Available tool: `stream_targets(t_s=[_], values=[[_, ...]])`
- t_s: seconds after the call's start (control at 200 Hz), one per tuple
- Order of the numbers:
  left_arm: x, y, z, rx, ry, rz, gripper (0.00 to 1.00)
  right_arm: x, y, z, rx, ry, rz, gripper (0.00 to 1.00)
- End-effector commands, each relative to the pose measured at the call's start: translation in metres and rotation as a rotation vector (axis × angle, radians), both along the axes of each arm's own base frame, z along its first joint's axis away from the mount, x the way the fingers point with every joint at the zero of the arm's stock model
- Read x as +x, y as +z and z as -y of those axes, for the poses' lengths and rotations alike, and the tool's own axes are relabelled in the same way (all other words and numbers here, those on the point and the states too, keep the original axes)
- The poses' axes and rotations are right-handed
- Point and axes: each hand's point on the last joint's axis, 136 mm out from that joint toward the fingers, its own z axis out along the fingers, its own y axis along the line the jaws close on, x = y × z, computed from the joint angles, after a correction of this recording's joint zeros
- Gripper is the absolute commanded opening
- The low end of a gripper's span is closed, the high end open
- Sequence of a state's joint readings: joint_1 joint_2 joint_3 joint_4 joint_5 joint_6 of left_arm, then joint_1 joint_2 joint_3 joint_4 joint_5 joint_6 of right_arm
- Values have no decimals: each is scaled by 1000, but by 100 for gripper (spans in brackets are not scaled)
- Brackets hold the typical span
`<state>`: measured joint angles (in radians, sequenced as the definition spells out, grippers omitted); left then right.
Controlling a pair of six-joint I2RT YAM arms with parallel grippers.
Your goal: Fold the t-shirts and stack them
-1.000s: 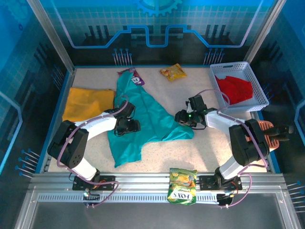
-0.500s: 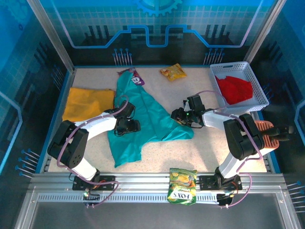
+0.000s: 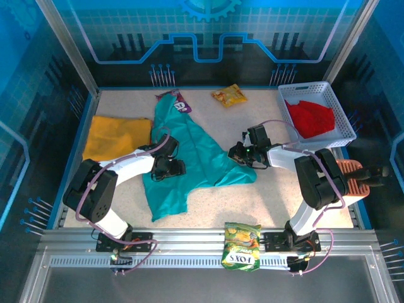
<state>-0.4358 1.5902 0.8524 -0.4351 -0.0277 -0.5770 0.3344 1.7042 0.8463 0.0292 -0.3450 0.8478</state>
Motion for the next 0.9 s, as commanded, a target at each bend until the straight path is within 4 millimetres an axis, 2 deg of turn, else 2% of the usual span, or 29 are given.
stream_targets(t_s=[0.0,0.055,0.165,0.295,0.445,0.685,0.801,0.896], values=[[-6,-2,0,-13,-11,-15,72,14,10,3,-35,5,42,5],[-6,-3,0,-11,-11,-14,72,15,13,4,-59,15,56,0],[-6,-3,1,-14,-12,-17,71,16,21,5,-116,53,94,0],[-6,-3,1,-14,-13,-16,72,15,39,-3,-215,143,178,0],[-6,-3,0,-10,-12,-14,72,5,61,-22,-345,292,294,1],[-7,-5,-2,-5,-10,-19,71,-36,70,-55,-619,552,431,2],[-6,-2,-5,3,-8,-12,72,-67,57,-74,-582,645,384,2],[-5,-1,-7,1,-2,-9,71,-95,38,-92,-528,703,327,6]])
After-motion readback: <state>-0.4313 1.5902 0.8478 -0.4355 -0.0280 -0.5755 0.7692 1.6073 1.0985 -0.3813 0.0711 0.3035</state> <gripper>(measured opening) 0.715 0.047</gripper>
